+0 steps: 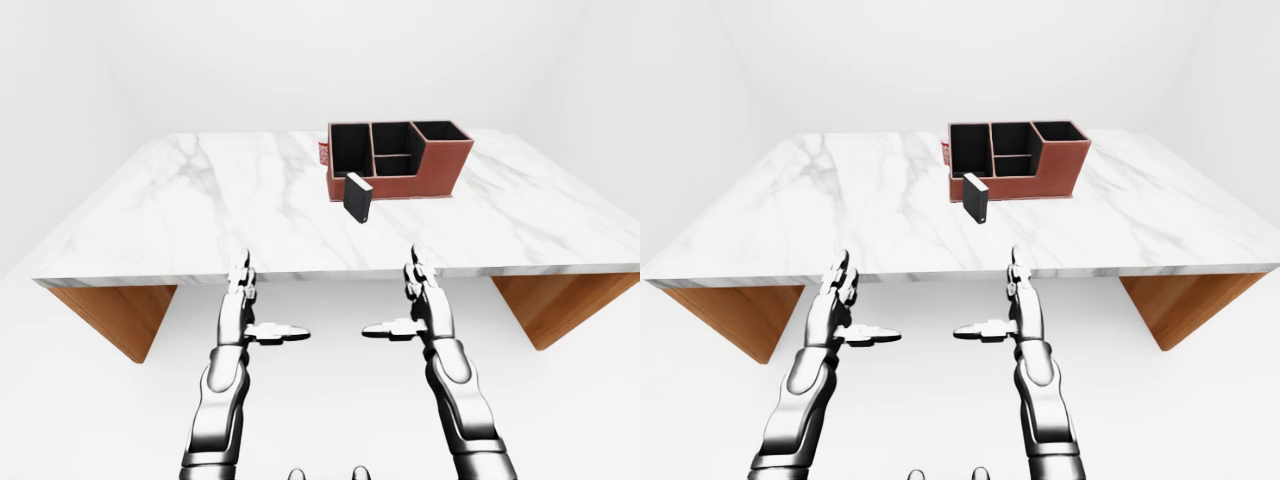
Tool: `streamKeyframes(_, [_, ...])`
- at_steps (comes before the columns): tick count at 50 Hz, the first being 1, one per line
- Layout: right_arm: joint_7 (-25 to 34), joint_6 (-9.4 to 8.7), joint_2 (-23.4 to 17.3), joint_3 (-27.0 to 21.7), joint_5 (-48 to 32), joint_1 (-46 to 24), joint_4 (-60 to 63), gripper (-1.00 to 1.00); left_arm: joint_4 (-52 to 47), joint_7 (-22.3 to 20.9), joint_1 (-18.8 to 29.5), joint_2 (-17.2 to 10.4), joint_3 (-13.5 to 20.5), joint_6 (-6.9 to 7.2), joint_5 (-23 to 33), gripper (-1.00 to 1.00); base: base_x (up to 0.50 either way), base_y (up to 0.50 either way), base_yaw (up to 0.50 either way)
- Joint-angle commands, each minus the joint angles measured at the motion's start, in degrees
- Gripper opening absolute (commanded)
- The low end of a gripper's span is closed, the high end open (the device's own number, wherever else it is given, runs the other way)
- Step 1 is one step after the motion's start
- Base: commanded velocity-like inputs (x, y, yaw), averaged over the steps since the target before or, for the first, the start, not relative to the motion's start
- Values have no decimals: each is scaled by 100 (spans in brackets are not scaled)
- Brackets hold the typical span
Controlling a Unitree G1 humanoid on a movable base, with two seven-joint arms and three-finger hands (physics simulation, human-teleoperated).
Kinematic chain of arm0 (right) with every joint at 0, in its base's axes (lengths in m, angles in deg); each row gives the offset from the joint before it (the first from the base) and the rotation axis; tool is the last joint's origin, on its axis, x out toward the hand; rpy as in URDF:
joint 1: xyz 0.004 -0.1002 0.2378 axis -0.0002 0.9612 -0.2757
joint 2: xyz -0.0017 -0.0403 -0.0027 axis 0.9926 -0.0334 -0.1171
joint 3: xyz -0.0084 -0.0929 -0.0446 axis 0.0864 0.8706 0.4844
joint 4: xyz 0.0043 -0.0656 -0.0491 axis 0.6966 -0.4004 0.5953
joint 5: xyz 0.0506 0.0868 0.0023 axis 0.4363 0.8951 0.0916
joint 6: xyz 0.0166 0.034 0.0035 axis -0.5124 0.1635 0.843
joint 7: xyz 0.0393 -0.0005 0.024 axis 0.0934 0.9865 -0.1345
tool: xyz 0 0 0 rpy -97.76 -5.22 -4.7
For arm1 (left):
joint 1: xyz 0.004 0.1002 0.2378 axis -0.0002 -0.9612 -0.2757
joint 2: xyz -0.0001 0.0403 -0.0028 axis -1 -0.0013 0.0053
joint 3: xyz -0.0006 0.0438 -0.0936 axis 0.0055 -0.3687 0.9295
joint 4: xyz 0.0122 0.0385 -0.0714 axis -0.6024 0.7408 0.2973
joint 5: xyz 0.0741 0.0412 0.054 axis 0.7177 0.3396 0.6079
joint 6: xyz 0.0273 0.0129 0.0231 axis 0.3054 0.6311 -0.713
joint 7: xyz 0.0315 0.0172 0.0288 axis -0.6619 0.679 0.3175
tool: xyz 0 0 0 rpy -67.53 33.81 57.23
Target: Pick up the book and place it in the right compartment of the caddy.
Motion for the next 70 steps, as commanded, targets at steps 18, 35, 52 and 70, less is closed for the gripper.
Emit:
streamKeyframes(18, [162, 178, -73, -148, 173, -70, -202, 100, -20, -193, 16, -99, 203, -2, -120, 100, 0, 0, 0])
streamKeyframes(35, [211, 304, -79, -141, 144, -66, -327, 100, -124, -178, -46, -103, 217, 23, -45, 100, 0, 0, 0])
streamKeyframes(52, [265, 298, -81, -59, 16, -39, -373, 100, -129, -193, -35, -98, 203, 42, -54, 100, 0, 0, 0])
streamKeyframes(70, [264, 397, -63, -56, -33, -50, -515, 100, -110, -203, -46, -85, 161, 32, -22, 100, 12, 0, 0])
